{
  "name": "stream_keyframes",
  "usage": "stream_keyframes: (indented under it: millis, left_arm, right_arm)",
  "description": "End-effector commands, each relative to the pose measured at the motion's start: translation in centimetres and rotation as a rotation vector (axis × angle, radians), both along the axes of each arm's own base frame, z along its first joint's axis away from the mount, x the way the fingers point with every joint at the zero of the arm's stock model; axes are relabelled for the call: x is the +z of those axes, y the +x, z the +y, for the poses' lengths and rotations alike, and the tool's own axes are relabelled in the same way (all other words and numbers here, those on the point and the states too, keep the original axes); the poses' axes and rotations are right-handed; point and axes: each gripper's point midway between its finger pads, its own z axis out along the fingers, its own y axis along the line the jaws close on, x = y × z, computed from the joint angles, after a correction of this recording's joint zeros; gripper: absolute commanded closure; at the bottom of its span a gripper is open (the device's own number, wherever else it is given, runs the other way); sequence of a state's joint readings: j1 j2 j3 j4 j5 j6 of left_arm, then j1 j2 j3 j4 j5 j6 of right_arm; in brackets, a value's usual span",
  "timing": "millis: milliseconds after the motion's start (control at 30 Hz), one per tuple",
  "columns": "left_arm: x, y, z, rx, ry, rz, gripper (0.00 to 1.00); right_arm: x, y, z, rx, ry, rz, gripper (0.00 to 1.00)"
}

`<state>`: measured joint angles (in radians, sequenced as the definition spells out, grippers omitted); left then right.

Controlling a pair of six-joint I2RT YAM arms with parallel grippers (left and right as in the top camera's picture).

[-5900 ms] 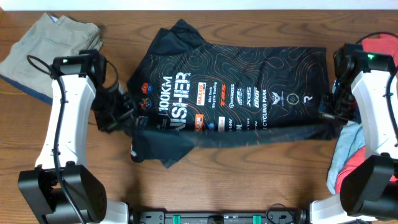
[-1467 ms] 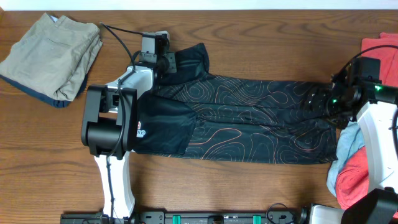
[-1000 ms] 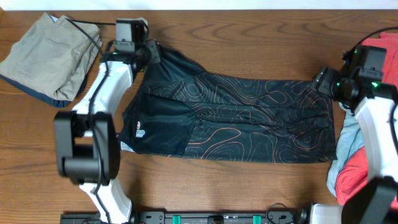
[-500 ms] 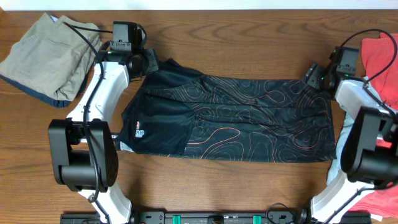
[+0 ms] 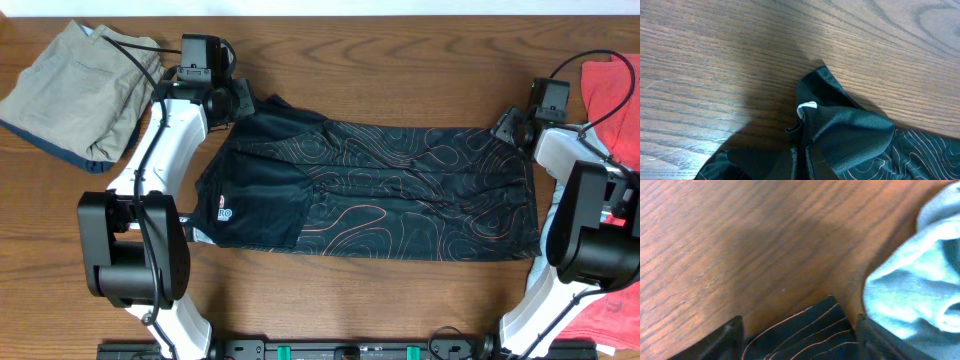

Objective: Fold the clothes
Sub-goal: 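Fold the far edge toward the near side with both grippers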

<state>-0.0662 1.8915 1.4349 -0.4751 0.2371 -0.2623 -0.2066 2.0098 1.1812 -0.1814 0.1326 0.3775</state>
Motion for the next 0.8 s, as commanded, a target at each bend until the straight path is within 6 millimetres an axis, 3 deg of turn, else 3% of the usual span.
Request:
stream_keyframes:
  millis: [0,167,333,533,667,767]
  left_arm:
    - [0.3,0.2,0.2,0.004,-0.006,-0.003,0.94]
    - [0.3,0.2,0.2,0.004,-0.006,-0.006,0.94]
    - [1.7,1.3,0.2,0.002,-0.008,-0.071,0.94]
    - [5.0,0.8,0.6,0.010,-0.011,-0.133,0.94]
    - [5.6,-2.6,0.8,0.011,-0.005,-0.037,0.94]
    - [4.6,-6.2,1.4,0.022,0.017,0.105,0.94]
  right_arm:
    - [-1.4,-0.5,-0.8,-0.035,-0.022,0.038,0.46]
    - [-2.0,-1.0,-0.4,-0.030,-0.004,0.065,0.98]
    - [-1.0,-1.0,-0.2,-0.023,0.008,0.056,0.99]
    - [3.9,-1.9,-0.2,-0.020,-0.002,0.029,0.99]
    - [7.1,-4.8,0.4,-0.007,0.000,0.077,0.99]
    - [8.6,-8.5,1.1,0.003,0.010,0.175,0.99]
